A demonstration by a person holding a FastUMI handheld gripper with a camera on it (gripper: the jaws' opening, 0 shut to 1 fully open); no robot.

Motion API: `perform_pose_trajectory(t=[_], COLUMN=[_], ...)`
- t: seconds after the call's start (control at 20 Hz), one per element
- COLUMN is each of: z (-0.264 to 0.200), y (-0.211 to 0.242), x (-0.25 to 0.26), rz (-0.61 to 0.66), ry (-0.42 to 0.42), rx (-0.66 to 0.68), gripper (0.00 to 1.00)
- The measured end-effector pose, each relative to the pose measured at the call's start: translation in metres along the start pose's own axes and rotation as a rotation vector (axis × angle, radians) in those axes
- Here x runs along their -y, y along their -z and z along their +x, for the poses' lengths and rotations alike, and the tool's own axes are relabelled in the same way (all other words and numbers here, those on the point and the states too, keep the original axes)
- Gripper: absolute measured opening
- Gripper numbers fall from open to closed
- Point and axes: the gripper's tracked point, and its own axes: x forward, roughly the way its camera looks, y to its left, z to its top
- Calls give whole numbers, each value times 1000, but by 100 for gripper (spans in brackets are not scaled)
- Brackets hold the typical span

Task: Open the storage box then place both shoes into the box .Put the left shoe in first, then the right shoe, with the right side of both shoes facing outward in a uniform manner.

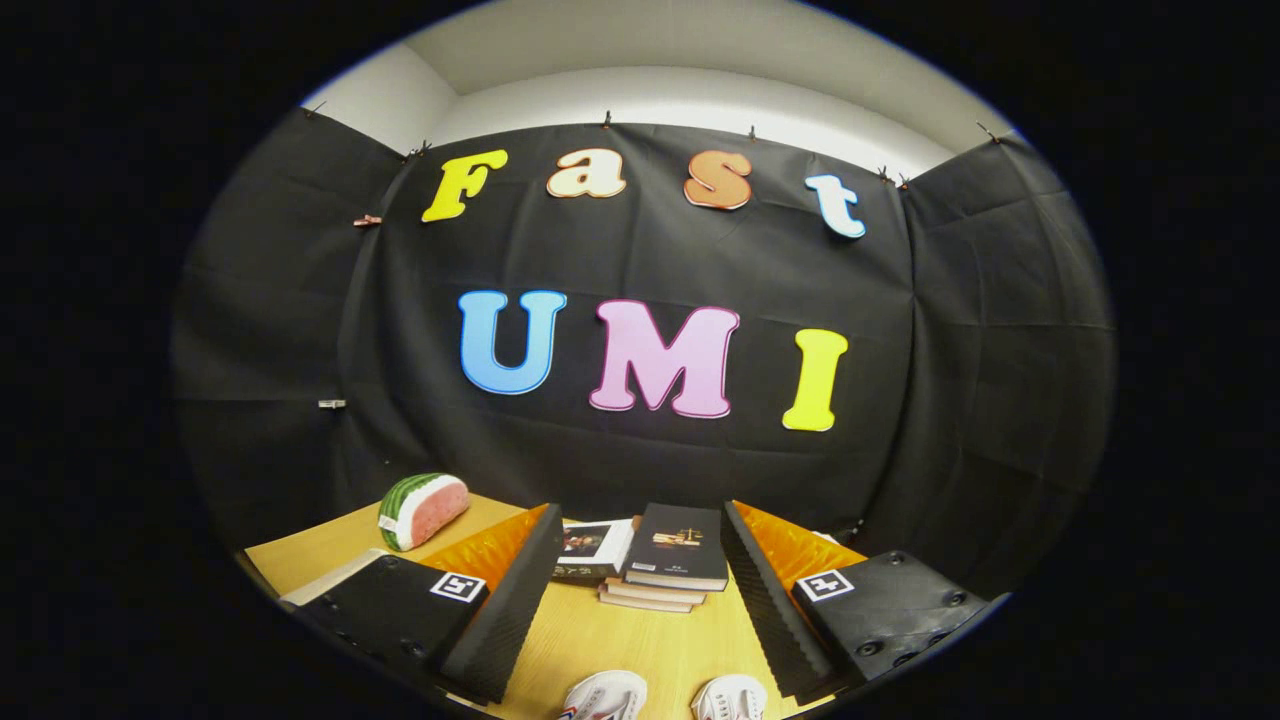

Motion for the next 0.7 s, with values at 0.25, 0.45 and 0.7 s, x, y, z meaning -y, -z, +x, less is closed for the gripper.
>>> perform_pose_trajectory(t=[0.25, 0.45, 0.7], z=[-3, -17, -43], y=[48, 102, 166], x=[-48, -65, -90], rz=[230, 451, 654], ry=[-261, -360, -447], rx=[-215, -383, -618], gripper=[97, 94, 94])
